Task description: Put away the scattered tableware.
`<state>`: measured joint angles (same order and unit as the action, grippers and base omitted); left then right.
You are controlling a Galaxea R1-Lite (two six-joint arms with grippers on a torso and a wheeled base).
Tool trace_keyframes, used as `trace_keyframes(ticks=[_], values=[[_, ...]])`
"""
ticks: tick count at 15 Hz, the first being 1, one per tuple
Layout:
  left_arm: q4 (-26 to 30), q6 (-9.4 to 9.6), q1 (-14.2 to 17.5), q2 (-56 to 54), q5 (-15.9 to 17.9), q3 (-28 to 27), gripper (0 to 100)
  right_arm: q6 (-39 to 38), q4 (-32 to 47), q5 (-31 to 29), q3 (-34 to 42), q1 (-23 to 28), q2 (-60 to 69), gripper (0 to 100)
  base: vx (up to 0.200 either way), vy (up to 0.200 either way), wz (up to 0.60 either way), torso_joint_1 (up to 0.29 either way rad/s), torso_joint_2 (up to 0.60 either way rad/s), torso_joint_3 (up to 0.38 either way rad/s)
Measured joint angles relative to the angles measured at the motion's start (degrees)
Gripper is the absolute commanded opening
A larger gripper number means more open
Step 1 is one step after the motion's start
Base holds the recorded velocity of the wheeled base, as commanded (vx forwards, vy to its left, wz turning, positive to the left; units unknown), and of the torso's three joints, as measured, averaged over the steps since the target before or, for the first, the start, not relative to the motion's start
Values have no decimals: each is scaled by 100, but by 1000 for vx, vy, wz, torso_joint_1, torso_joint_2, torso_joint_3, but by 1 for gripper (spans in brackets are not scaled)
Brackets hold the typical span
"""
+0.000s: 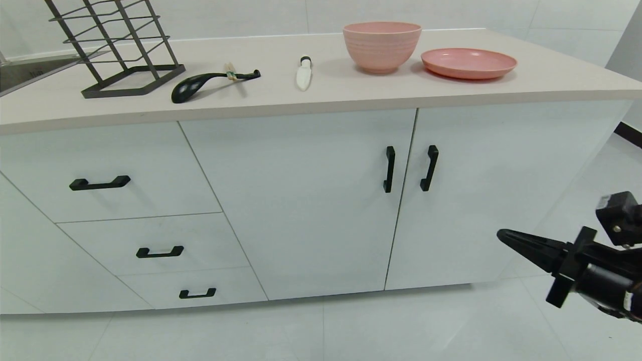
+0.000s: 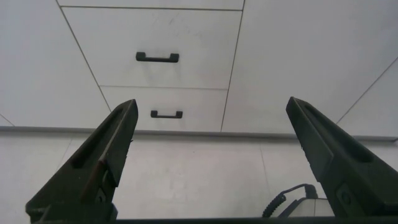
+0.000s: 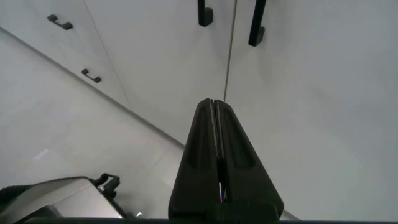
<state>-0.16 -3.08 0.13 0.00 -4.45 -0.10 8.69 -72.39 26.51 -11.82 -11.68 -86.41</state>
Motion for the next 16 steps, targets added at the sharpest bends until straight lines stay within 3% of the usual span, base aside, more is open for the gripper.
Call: trace_keyframes(ticks=[1,2,7,8,9,10,11,13,16], values=[[0,7,0,0,-1,0,100,0,-45,-2,-204,-13,-273,0,0,0,0,0,0,0],[-2,5,0,0,2,0,100,0,-80,-2,-416,-33,-529,100,0,0,0,0,0,0],[-9,44,0,0,104,0,100,138,-134,35,-774,-183,-1014,100,0,0,0,0,0,0],[-148,41,0,0,155,0,100,140,-134,57,-780,-183,-998,100,0,0,0,0,0,0],[-789,30,0,0,254,-17,100,140,-154,63,-790,-183,-946,100,0,0,0,0,0,0],[-1459,22,2,7,463,-98,100,138,-157,66,-798,-177,-879,100,0,0,0,0,0,0],[-1662,22,17,35,863,-238,100,138,-162,66,-818,-168,-811,100,0,0,0,0,0,0],[-1681,29,28,295,1345,-761,100,140,-171,151,-981,-157,-728,100,0,0,0,0,0,0],[-1694,60,-32,1286,2155,-1982,100,140,-195,191,-1086,-157,-673,100,0,0,0,0,0,0]])
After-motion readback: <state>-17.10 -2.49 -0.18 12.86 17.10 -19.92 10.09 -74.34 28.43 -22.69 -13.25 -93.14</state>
